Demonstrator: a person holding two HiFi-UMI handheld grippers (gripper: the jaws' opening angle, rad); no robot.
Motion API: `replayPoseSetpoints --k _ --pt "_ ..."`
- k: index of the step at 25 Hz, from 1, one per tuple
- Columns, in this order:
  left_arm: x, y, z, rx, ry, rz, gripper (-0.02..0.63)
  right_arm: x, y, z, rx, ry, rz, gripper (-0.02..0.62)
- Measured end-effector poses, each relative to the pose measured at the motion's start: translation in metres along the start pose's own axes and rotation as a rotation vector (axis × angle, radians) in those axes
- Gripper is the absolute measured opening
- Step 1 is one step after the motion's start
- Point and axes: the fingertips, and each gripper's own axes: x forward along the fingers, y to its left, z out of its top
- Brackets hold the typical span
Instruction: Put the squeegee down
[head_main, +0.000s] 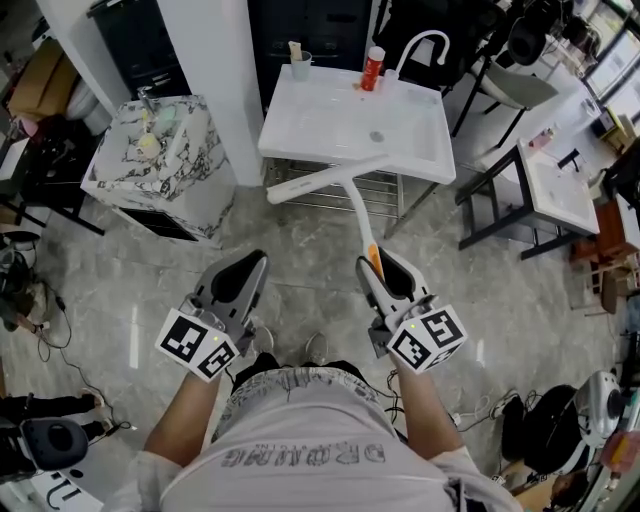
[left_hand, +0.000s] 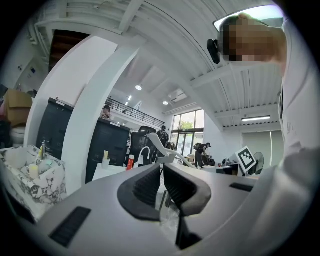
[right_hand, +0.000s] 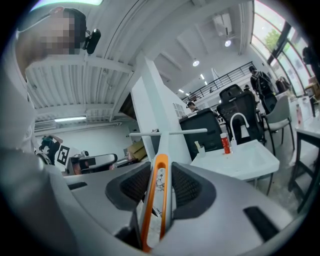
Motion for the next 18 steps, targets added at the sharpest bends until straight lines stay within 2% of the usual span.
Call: replayPoseSetpoints --k 8,18 --pt "0.021 -0.018 -0.008 0.006 0.008 0.032 0.034 -0.011 -0.028 0.001 0.013 0.012 0.026 0.141" --pt "0.041 -0.018 -0.012 0.004 0.006 0.047 0.034 -0.01 -0.051 0.004 0.012 0.021 0.033 0.141"
